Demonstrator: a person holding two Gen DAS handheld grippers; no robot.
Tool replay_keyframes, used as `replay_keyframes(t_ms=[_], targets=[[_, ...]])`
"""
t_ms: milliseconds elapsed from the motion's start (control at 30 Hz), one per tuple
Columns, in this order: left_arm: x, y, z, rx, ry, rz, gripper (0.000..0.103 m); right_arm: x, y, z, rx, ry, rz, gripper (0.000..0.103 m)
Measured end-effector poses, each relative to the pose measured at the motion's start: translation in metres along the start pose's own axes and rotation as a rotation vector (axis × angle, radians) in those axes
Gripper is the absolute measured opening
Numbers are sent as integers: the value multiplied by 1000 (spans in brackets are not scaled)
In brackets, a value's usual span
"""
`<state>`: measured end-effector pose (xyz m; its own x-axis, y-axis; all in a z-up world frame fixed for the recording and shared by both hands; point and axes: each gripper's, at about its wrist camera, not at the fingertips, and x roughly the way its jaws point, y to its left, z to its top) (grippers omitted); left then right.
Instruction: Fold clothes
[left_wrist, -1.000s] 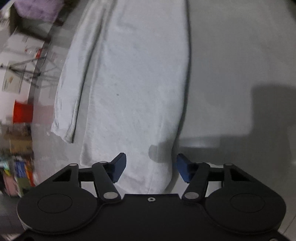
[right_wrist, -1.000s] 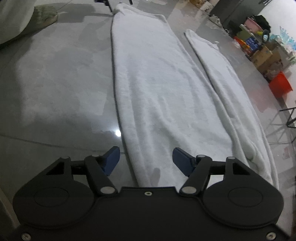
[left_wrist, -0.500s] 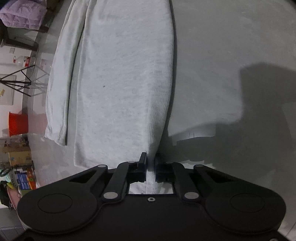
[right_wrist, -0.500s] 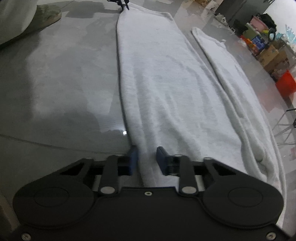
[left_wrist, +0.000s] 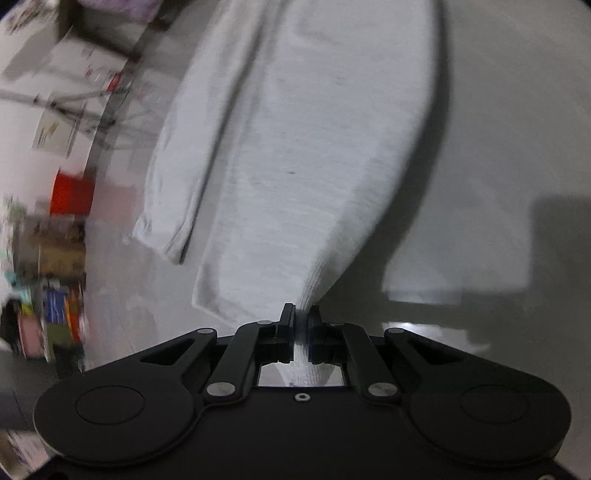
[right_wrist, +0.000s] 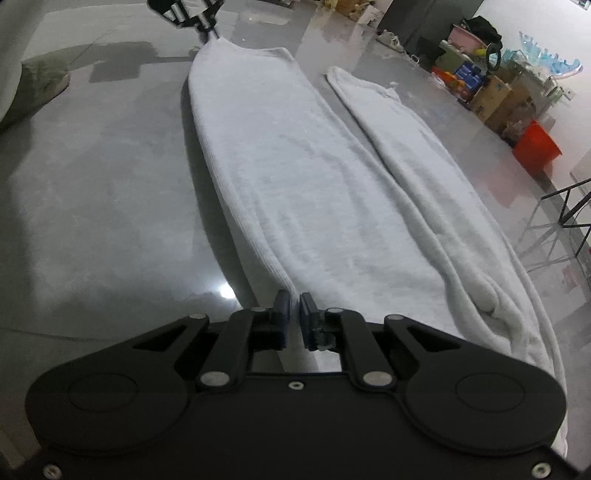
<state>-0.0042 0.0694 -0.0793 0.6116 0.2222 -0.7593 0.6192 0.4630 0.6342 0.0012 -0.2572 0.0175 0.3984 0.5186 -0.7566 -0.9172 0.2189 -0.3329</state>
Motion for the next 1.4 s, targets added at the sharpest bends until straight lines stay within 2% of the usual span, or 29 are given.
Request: replay_keyframes(t_ms=[33, 67, 167, 300, 367, 400, 433, 500, 567, 600, 767, 1033, 1200, 1400], targets=[[-2, 1, 1, -9, -2, 1, 6, 0, 5, 0, -30, -3, -5, 62], [-3, 3, 1, -17, -6, 10, 6, 0, 13, 0, -79, -13, -17, 70], [-8, 6, 1, -26, -11, 25, 6, -2, 32, -2, -163, -34, -20, 72], [-9, 9, 0, -18, -16, 52, 6, 0, 37, -7, -172, -15, -37, 71], [-8, 12, 0, -10, -16, 69, 6, 0, 31, -11, -154, -3, -46, 69], [-7, 12, 1, -2, -15, 83, 6, 1, 28, -12, -146, 0, -49, 64], [-8, 12, 1, 4, -15, 99, 6, 2, 25, -12, -139, 3, -50, 51], [-8, 13, 3, 2, -16, 122, 6, 5, 18, -15, -119, 14, -48, 36], [-10, 15, 5, -4, -20, 154, 6, 7, 13, -17, -103, 22, -45, 26], [-11, 18, 7, -13, -23, 177, 6, 7, 13, -17, -105, 20, -47, 11], [-14, 25, 12, -24, -28, 244, 6, 2, 8, -16, -81, -12, -106, 9], [1, 57, 31, 3, -60, 349, 6, -6, -22, -5, -101, -64, -280, 8], [23, 113, 64, -50, -124, 423, 6, 0, -59, 6, -132, -78, -410, 8], [66, 196, 114, -104, -155, 459, 6, 16, -126, 21, -153, -86, -554, 8]])
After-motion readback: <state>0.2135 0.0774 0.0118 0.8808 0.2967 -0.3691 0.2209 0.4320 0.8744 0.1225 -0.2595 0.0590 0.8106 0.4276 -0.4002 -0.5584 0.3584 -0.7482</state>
